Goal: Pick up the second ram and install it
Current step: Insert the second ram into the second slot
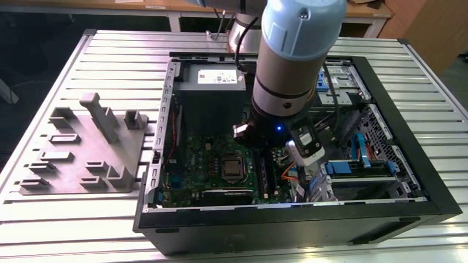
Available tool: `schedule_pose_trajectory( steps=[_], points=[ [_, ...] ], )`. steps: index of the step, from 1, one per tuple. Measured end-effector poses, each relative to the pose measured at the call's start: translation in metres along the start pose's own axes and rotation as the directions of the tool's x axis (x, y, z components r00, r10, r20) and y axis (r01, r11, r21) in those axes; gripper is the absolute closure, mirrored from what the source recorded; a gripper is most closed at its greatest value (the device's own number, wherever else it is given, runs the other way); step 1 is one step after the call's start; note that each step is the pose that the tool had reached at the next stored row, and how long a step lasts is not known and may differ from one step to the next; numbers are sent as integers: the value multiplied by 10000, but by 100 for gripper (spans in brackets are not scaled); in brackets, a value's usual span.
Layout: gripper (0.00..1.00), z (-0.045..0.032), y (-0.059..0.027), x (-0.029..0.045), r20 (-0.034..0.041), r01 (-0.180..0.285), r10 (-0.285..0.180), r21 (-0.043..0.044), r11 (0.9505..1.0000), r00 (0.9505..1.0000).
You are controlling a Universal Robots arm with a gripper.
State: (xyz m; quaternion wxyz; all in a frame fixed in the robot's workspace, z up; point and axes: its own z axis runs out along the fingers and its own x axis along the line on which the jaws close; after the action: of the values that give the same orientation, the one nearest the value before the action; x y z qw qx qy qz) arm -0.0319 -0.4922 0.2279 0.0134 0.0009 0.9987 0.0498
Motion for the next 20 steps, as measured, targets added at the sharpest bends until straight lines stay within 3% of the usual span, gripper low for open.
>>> schedule_pose_trajectory(
  steps=[20],
  points=[
    [89,19,-10,1,0,1,-1,37,10000,10000]
  ],
)
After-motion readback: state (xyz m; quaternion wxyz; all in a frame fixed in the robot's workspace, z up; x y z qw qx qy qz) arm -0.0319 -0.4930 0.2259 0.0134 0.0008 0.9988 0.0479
